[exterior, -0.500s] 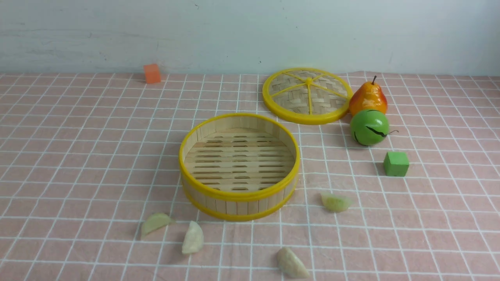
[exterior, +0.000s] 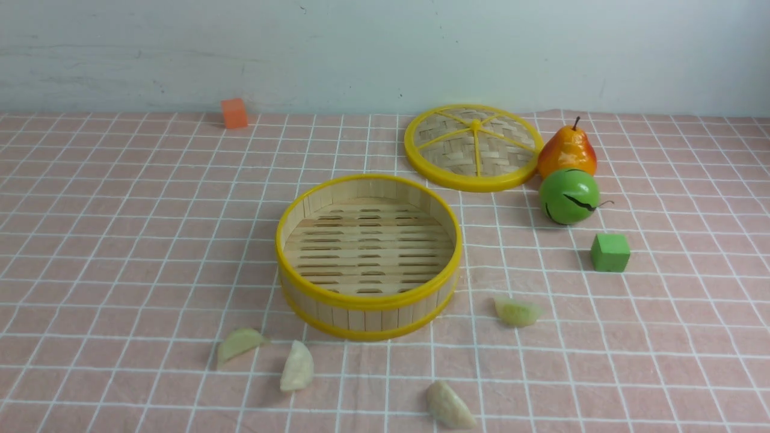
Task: Put the dumplings into the steamer on the table with the pink tablecloth.
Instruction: 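Reach for and grasp a dumpling on the table with the left gripper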
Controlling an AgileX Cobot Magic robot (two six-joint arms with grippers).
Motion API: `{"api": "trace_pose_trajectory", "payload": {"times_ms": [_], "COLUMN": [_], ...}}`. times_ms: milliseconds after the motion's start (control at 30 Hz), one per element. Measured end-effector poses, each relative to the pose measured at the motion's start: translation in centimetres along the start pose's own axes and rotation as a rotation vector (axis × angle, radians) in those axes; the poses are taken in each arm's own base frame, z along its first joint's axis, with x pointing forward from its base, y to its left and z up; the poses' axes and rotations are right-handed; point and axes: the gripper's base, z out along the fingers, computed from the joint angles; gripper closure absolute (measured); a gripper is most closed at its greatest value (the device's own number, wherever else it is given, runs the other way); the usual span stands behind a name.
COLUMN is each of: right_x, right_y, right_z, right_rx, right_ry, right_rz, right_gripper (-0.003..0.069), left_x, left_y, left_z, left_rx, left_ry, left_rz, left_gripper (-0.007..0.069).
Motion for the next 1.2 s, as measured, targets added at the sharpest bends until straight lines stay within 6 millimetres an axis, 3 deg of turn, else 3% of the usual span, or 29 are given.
{"api": "trace_pose_trajectory", "payload": {"times_ms": [1200], "right_x": [-0.01], "right_y": [-0.04], "right_z": [0.0], "right_rx": [0.004], "right_ry": [-0.001], "right_rz": [-0.011], "right_gripper": [0.042], "left_x": [0.04], "left_y": [0.0], "left_z": [0.0], "left_rx": [0.0], "left_ry": [0.004], "left_rz": [0.0], "left_gripper": [0.0386]}}
